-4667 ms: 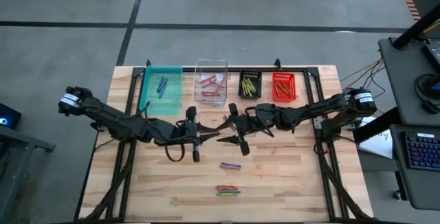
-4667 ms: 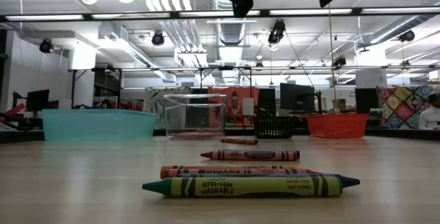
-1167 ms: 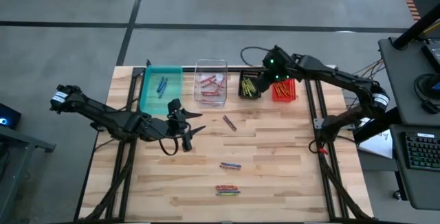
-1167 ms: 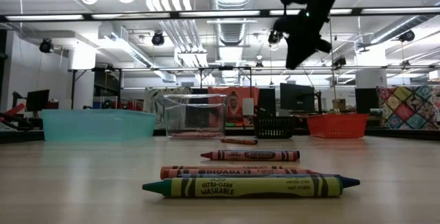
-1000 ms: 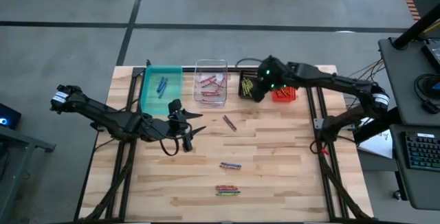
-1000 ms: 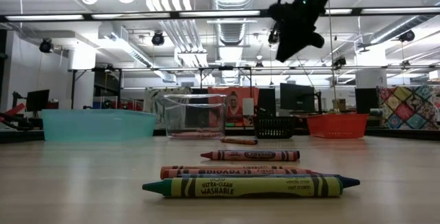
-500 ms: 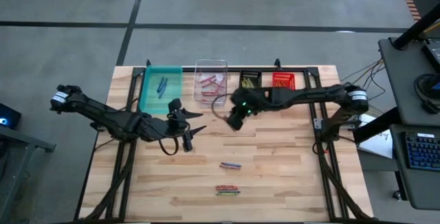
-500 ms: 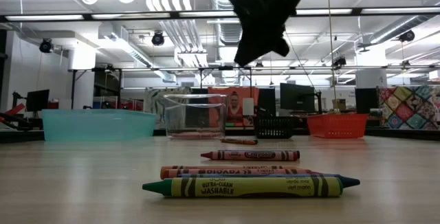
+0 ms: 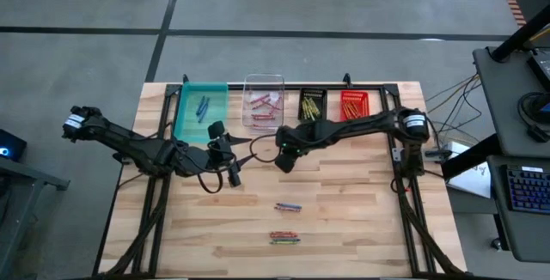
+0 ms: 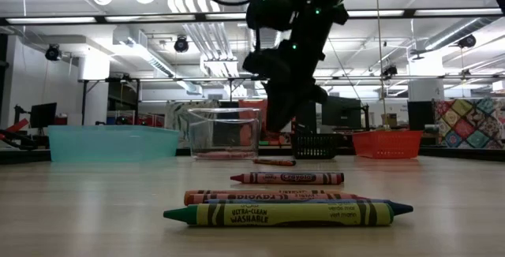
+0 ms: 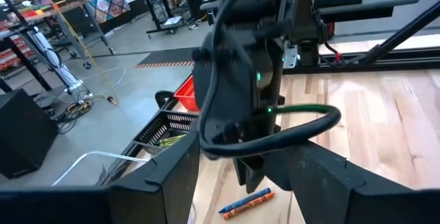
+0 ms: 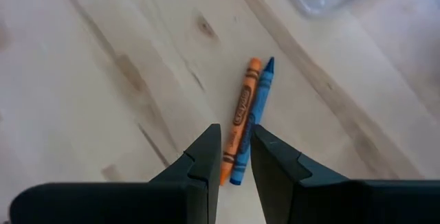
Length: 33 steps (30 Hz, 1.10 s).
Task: Sort crayons
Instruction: Put the blue crayon into the green transparent bin
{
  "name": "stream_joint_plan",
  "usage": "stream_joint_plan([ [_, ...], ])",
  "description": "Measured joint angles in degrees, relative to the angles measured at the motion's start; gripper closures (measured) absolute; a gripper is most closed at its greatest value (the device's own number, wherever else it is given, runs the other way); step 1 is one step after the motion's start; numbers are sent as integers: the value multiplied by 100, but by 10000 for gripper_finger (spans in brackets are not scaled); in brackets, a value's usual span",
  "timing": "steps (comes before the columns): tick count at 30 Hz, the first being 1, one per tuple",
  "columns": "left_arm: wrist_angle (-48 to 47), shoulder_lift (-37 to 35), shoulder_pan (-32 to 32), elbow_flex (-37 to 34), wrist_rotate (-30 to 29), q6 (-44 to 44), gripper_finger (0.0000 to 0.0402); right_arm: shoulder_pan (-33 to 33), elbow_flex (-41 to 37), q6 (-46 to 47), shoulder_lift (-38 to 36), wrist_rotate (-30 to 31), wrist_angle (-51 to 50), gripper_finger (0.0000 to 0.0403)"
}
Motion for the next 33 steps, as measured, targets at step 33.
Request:
stream_joint_plan([
  [33,24,-4,0,-2,-17,28,209,154,-394,386,208,606,276,335],
])
